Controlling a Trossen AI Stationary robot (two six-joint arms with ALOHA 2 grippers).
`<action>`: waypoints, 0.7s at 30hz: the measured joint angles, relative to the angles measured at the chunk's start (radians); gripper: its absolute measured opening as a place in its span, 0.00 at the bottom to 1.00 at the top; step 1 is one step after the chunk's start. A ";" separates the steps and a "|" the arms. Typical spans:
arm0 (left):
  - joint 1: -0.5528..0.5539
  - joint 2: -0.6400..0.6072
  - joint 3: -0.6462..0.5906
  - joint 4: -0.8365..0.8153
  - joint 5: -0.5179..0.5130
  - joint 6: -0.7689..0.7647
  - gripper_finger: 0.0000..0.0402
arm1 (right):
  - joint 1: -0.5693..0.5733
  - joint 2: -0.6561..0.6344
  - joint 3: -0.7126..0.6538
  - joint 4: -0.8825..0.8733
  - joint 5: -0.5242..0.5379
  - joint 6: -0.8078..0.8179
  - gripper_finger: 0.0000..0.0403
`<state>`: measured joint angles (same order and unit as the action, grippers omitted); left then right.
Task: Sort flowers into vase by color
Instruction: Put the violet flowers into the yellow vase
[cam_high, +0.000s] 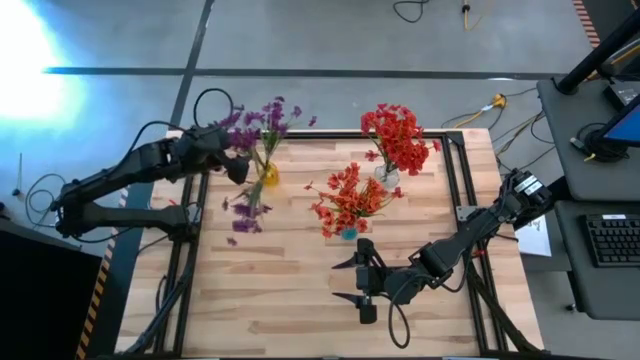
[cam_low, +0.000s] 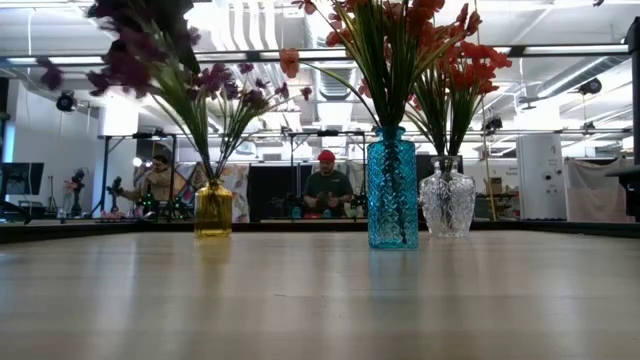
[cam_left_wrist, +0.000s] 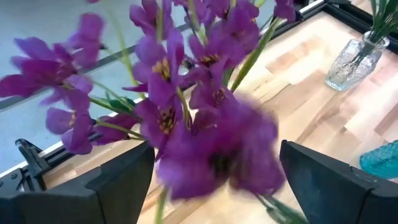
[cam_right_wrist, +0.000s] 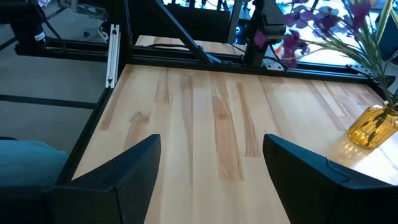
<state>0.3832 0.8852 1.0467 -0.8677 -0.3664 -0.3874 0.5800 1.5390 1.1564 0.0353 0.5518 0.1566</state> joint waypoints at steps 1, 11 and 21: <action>0.000 0.000 0.009 -0.007 0.000 0.000 0.83 | 0.000 0.000 0.000 0.000 0.000 0.000 0.68; 0.000 0.000 0.112 -0.097 0.000 0.007 0.83 | 0.000 0.000 0.000 0.000 0.000 0.000 0.68; 0.000 0.000 0.198 -0.143 0.000 0.019 0.83 | 0.000 0.000 0.000 0.000 0.000 0.000 0.68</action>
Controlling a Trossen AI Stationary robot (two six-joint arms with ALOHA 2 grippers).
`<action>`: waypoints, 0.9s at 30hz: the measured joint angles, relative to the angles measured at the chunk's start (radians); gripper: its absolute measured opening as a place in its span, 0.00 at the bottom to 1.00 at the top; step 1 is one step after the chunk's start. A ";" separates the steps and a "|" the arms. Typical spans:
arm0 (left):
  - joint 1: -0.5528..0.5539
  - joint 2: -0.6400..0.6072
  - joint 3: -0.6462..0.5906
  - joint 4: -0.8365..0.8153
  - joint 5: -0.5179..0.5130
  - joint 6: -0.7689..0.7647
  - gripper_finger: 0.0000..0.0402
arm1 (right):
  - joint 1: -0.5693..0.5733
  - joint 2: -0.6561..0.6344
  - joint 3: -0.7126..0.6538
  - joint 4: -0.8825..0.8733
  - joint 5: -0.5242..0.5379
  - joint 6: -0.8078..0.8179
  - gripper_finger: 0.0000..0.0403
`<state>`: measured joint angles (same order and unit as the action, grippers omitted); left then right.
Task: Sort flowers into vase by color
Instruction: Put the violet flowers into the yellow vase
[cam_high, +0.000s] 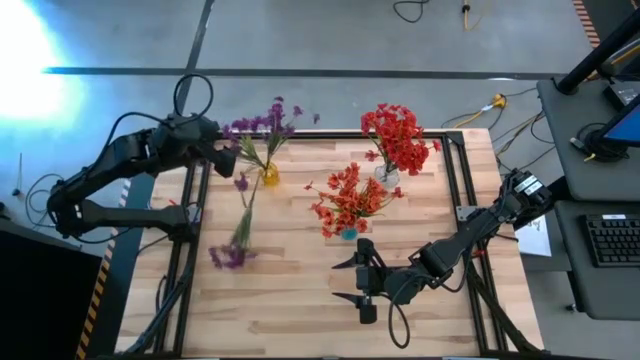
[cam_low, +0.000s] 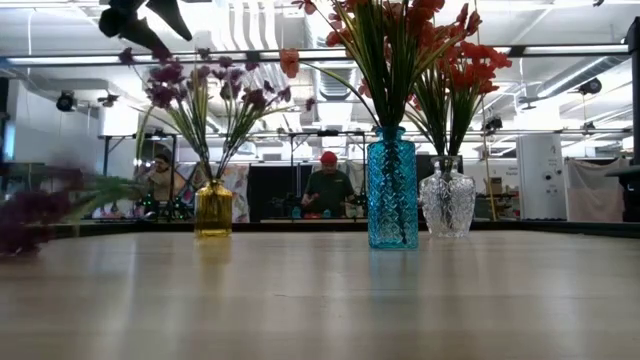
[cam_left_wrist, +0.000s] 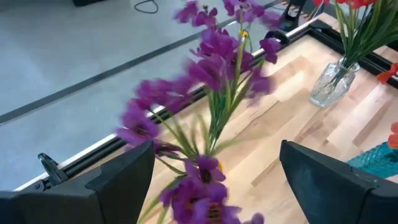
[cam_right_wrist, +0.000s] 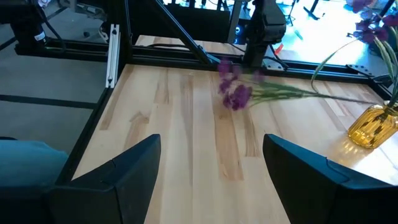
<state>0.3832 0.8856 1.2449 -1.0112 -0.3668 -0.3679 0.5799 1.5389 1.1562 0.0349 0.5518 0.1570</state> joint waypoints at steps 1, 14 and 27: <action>0.000 0.000 0.003 -0.001 0.000 0.000 0.83 | 0.000 0.000 0.000 0.000 0.000 0.000 0.68; -0.096 -0.006 0.011 -0.035 0.167 -0.051 0.83 | 0.000 0.000 0.000 -0.001 0.000 -0.001 0.68; -0.340 -0.002 0.127 -0.397 0.137 -0.422 0.83 | 0.000 0.000 -0.001 -0.010 0.000 -0.018 0.68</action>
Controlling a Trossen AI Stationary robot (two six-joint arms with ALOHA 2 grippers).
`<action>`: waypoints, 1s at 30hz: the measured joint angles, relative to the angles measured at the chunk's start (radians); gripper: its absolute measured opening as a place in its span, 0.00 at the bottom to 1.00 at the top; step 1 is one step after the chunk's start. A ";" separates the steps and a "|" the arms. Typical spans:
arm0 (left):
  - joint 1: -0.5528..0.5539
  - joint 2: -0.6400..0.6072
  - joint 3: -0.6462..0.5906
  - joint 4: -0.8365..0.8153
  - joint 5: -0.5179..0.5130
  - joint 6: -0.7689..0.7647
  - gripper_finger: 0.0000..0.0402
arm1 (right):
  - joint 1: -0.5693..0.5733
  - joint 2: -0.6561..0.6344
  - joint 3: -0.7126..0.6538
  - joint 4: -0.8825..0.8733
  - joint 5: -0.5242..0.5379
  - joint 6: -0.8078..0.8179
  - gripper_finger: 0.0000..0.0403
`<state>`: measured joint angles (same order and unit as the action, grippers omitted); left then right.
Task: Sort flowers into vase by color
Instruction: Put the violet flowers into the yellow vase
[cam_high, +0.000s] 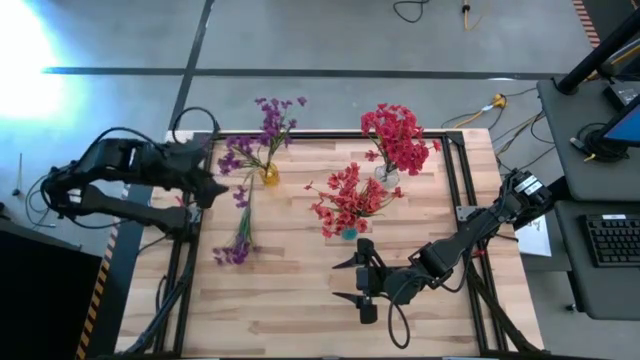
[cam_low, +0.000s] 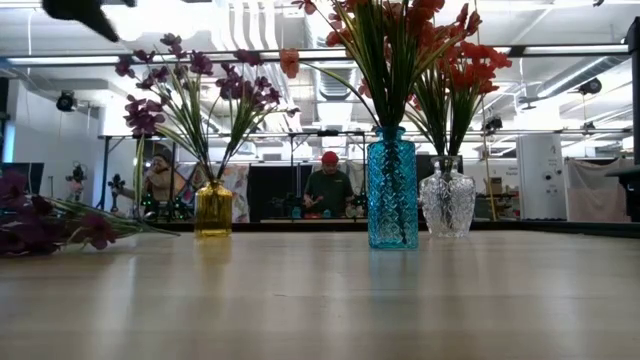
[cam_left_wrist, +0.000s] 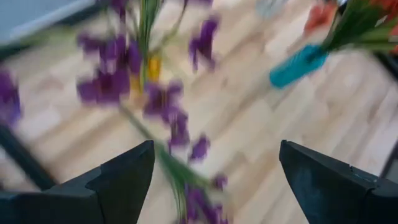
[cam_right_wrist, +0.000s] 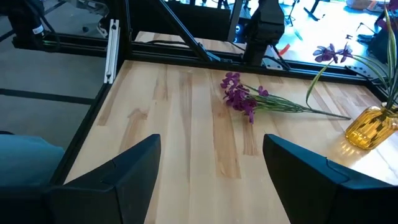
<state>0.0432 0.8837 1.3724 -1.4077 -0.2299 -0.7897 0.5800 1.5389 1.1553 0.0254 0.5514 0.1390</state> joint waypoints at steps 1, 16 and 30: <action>-0.022 0.000 0.001 -0.025 0.002 -0.037 0.83 | 0.000 0.000 0.000 0.000 0.000 0.000 0.68; -0.326 0.047 -0.248 -0.118 0.007 -0.483 0.83 | 0.000 0.000 0.000 0.000 -0.001 -0.021 0.68; -0.332 0.148 -0.737 0.466 -0.129 -0.585 0.78 | 0.000 0.000 0.000 0.000 -0.010 -0.036 0.68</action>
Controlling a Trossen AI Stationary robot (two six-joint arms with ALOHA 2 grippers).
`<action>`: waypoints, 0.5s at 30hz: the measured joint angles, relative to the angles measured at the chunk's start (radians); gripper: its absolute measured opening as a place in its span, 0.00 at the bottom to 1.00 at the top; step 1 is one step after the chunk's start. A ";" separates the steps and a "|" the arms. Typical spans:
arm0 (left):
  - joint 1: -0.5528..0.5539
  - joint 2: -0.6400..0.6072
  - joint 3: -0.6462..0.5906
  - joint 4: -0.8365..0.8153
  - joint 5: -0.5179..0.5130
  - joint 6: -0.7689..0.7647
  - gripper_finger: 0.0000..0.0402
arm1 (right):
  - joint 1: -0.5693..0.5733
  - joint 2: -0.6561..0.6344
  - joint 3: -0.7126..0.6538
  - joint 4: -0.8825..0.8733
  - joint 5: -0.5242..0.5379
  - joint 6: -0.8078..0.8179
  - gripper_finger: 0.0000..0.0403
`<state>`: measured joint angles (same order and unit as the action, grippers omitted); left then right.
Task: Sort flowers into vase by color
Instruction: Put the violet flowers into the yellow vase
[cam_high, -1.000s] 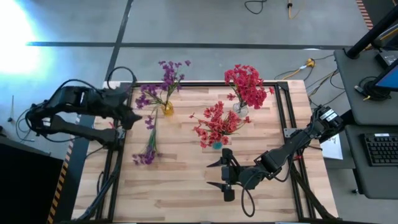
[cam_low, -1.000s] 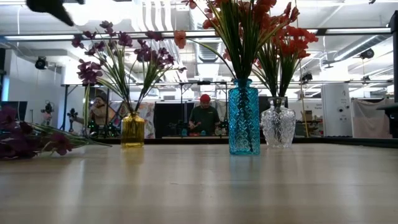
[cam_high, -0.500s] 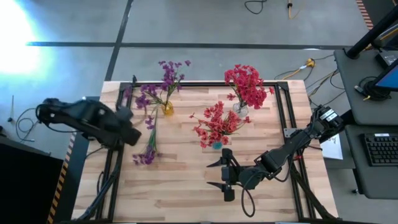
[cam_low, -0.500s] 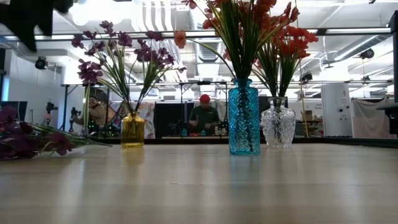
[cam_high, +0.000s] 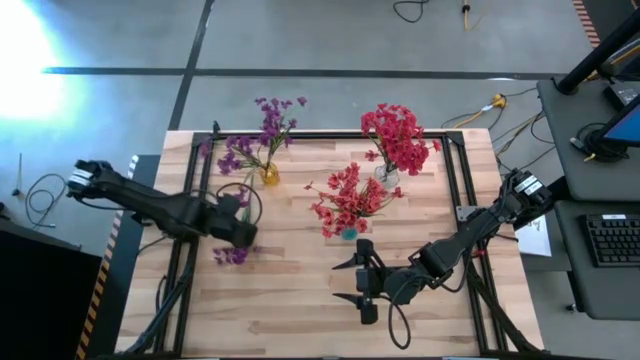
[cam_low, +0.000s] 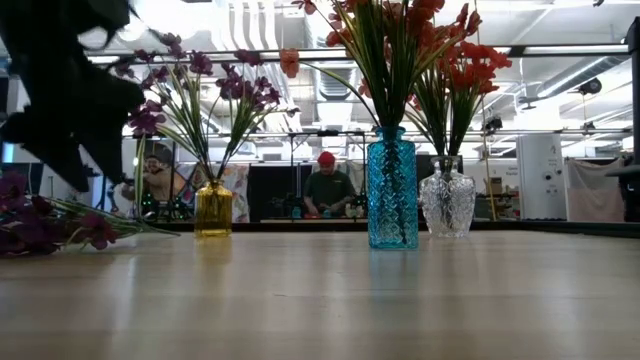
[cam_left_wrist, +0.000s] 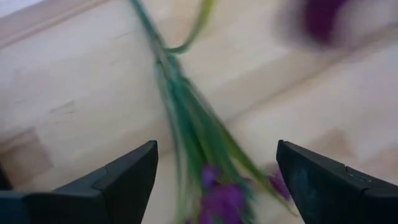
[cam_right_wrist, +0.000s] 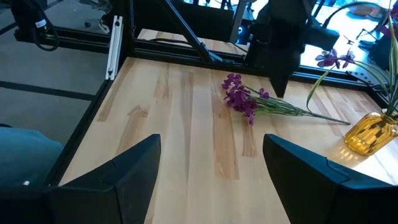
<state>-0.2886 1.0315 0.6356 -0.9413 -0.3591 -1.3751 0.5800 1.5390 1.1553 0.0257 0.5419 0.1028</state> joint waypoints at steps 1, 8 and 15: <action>0.005 0.018 -0.013 0.005 -0.004 -0.001 0.78 | 0.000 0.000 0.000 0.000 0.000 0.000 0.68; 0.013 0.118 -0.052 0.069 -0.072 0.002 0.76 | 0.000 0.000 0.000 0.001 0.000 0.000 0.68; 0.015 0.211 -0.087 0.168 -0.078 -0.003 0.70 | 0.000 0.000 0.000 0.001 0.000 0.001 0.68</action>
<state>-0.2737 1.2422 0.5482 -0.7731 -0.4366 -1.3777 0.5800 1.5387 1.1553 0.0269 0.5423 0.1036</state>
